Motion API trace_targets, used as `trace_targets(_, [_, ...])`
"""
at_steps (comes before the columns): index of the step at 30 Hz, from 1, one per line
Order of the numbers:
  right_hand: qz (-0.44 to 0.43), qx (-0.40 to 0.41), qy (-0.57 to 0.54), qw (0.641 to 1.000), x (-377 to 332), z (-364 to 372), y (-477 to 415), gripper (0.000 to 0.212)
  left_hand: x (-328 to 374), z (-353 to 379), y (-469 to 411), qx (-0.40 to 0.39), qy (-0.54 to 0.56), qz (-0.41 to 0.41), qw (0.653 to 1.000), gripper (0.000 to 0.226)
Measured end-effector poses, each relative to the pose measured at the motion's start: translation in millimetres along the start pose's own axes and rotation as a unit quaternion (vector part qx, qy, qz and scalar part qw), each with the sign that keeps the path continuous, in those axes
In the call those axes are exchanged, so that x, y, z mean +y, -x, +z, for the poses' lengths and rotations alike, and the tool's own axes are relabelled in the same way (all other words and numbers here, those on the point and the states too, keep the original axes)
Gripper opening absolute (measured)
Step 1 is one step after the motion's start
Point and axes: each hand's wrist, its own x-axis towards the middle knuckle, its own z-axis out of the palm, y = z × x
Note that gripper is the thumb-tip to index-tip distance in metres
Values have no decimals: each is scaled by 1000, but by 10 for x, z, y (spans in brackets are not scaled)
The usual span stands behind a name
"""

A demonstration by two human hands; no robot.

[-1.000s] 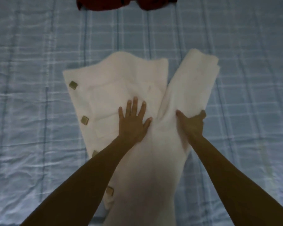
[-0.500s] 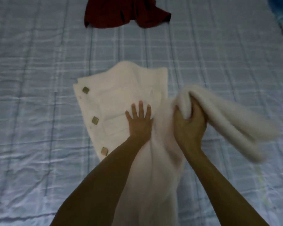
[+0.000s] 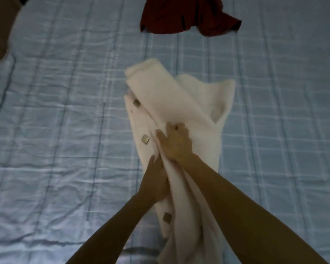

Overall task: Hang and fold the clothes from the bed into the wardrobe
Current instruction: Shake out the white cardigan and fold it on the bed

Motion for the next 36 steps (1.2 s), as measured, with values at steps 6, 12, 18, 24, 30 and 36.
trace_targets(6, [-89,137,138,977,360,-240,29,51,161,-127,-149,235,35,-68,969,38])
trace_targets(12, [-102,41,248,963,665,0,-37,66,379,33,-766,101,-59,-14,993,50])
trace_targets(18, [-120,-4,260,958,659,17,-152,65,66,140,-1148,-86,-109,-78,987,54])
trace_targets(24, [-173,37,127,976,867,-166,272,49,177,35,-906,-104,-258,-58,959,56])
trace_targets(30, [-168,53,16,984,1113,-1,1030,56,478,395,79,-67,-225,11,972,52])
trace_targets(36, [-188,33,-107,976,1490,232,1935,48,538,651,1134,-95,-279,135,946,58])
